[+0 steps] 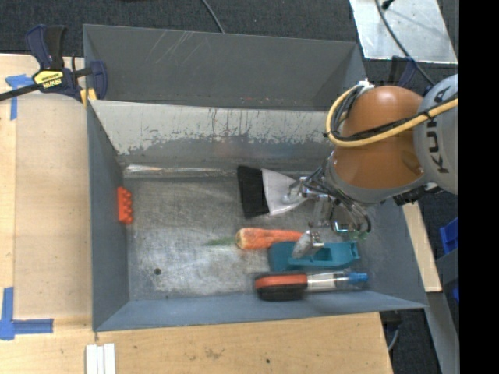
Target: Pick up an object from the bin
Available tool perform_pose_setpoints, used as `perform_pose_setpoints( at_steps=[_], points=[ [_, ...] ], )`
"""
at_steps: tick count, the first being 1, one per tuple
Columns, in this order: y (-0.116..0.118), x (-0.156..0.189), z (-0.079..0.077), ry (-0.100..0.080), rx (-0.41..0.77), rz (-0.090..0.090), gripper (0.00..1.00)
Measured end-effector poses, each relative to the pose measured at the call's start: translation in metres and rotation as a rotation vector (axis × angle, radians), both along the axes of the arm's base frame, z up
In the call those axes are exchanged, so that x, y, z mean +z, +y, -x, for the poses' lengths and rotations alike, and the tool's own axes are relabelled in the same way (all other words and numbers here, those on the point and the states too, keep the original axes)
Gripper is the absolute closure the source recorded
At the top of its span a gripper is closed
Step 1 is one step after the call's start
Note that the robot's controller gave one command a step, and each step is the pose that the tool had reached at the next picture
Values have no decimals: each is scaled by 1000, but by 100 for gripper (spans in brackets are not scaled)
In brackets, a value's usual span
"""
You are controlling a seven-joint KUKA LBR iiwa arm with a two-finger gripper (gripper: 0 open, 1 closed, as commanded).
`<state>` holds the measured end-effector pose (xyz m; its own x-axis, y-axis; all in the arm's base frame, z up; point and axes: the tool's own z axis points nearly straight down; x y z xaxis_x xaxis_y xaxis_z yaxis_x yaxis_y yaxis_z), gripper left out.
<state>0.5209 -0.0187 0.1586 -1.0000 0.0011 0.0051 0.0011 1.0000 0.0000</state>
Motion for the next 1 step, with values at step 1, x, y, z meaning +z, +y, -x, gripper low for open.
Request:
perform_pose_setpoints(
  at_steps=[1],
  points=[
    [0, 4, -2, -8, 1, 0, 0]
  ],
)
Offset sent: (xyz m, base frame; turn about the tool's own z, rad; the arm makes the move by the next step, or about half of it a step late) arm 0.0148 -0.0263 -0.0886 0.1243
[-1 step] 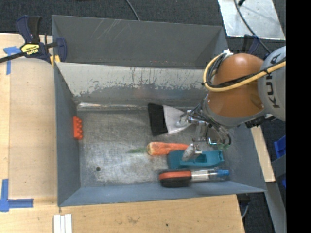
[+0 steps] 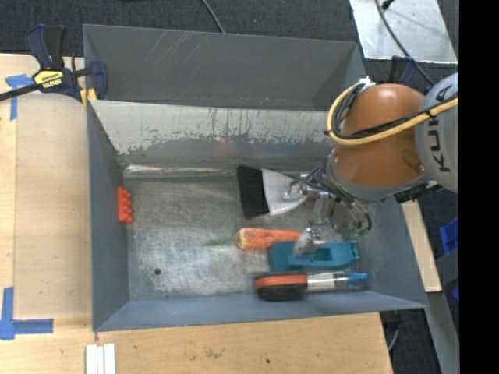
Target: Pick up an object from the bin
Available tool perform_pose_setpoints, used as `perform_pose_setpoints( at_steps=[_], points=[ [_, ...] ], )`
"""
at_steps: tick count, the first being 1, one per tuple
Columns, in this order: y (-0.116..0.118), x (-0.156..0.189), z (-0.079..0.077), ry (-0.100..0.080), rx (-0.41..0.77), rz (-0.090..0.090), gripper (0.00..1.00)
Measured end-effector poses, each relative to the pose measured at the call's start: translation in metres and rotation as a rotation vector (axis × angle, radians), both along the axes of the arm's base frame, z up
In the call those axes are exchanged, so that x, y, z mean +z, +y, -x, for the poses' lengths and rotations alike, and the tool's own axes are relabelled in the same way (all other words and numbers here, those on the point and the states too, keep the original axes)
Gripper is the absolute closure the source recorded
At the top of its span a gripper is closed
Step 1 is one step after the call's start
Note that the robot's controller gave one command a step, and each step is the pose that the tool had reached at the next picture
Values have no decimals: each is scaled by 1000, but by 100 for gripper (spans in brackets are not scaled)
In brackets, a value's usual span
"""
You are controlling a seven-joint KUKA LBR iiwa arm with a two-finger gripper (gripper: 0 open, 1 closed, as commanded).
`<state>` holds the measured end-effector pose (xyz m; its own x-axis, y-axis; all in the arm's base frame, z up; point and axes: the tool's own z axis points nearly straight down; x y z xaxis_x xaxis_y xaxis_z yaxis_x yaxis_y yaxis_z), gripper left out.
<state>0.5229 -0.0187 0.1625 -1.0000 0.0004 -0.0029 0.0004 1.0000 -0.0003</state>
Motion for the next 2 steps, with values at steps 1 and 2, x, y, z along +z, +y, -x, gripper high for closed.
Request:
perform_pose_setpoints(
  at_steps=[1, 2],
  points=[
    [-18, -41, -14, -15, -73, 7, 0],
    [-21, -68, -8, -4, -69, 12, 0]
  ],
)
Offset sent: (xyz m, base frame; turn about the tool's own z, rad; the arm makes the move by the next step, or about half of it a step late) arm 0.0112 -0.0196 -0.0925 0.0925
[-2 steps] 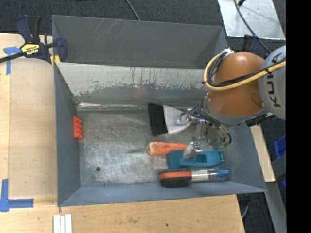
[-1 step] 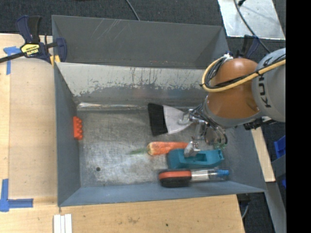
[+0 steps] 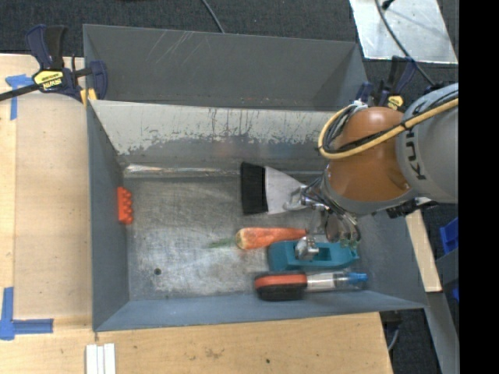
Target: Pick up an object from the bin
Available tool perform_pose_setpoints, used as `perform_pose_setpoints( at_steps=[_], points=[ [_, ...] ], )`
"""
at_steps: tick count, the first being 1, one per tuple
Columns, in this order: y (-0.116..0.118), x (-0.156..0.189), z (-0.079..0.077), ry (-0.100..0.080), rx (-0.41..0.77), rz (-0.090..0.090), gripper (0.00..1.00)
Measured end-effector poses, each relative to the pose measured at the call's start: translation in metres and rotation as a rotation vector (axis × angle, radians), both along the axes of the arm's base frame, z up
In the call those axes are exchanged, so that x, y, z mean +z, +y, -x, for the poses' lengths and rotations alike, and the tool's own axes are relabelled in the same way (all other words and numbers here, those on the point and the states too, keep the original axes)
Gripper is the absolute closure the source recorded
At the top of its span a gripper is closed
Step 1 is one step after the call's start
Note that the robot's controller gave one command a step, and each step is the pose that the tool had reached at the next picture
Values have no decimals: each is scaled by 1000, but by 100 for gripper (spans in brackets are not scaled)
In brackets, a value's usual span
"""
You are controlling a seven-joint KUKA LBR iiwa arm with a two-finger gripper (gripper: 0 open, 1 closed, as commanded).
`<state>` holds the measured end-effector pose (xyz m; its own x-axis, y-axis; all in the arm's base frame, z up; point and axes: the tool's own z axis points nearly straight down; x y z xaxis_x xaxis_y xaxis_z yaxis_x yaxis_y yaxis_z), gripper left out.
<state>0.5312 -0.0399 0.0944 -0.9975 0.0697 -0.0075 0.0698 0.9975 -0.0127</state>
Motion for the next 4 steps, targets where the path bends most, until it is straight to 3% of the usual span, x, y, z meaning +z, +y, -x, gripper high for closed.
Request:
perform_pose_setpoints(
  at_steps=[1, 2, 3, 4],
  points=[
    [-4, -10, -7, 13, 124, -1, 0],
    [-7, -10, -5, 14, -12, 3, 0],
    [-4, -10, -1, 15, 31, 7, 100],
    [-4, -10, -1, 15, 31, 7, 100]
  ],
)
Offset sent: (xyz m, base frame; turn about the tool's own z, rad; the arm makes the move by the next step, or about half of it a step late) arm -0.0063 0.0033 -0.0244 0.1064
